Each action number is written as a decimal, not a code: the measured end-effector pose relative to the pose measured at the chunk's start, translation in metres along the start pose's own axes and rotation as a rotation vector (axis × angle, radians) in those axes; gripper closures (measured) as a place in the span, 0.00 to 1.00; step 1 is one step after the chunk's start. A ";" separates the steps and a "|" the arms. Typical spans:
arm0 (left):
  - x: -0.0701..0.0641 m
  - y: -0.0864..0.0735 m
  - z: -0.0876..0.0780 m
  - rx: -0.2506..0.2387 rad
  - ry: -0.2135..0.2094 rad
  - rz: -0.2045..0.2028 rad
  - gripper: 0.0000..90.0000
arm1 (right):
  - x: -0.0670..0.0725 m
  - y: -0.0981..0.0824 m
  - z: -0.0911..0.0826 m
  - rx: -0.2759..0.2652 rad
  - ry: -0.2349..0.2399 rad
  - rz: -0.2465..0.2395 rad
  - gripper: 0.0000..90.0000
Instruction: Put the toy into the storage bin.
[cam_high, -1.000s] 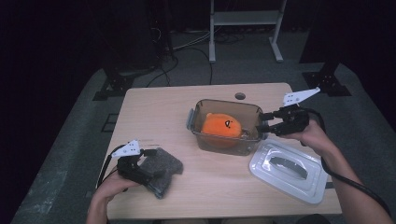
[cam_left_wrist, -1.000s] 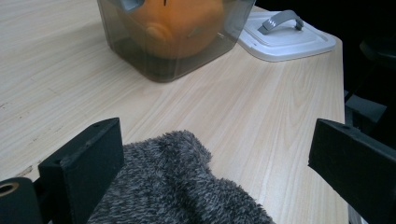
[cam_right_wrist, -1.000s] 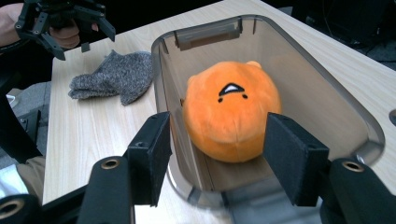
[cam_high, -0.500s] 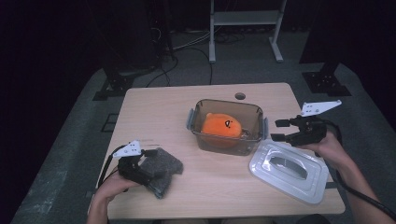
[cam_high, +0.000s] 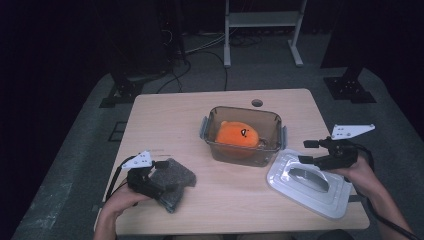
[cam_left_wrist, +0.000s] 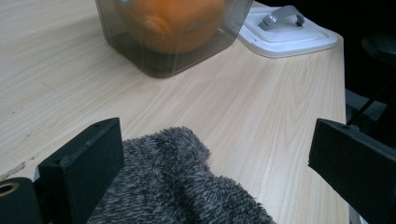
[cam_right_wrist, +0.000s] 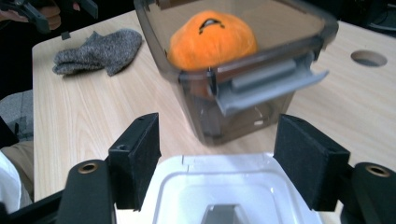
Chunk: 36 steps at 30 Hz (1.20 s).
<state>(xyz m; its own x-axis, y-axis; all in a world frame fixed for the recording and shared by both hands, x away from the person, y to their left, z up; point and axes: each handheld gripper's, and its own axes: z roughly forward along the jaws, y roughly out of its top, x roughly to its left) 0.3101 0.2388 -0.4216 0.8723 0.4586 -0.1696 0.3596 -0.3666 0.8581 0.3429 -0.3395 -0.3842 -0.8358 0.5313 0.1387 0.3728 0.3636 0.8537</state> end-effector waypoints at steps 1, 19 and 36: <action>0.000 0.000 0.000 0.004 -0.002 0.001 0.03 | 0.000 0.000 0.000 0.000 0.000 0.000 0.33; -0.001 0.000 0.000 0.004 -0.003 -0.001 0.03 | 0.000 -0.047 -0.002 0.021 -0.028 0.051 0.32; -0.001 -0.001 0.001 0.005 -0.004 -0.002 0.03 | 0.003 -0.077 0.000 0.053 -0.057 0.059 0.34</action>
<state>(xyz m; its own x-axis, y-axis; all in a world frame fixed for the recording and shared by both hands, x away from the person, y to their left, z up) 0.3094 0.2382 -0.4231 0.8731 0.4558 -0.1732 0.3629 -0.3702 0.8551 0.3120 -0.3656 -0.4493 -0.7882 0.5948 0.1581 0.4426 0.3692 0.8172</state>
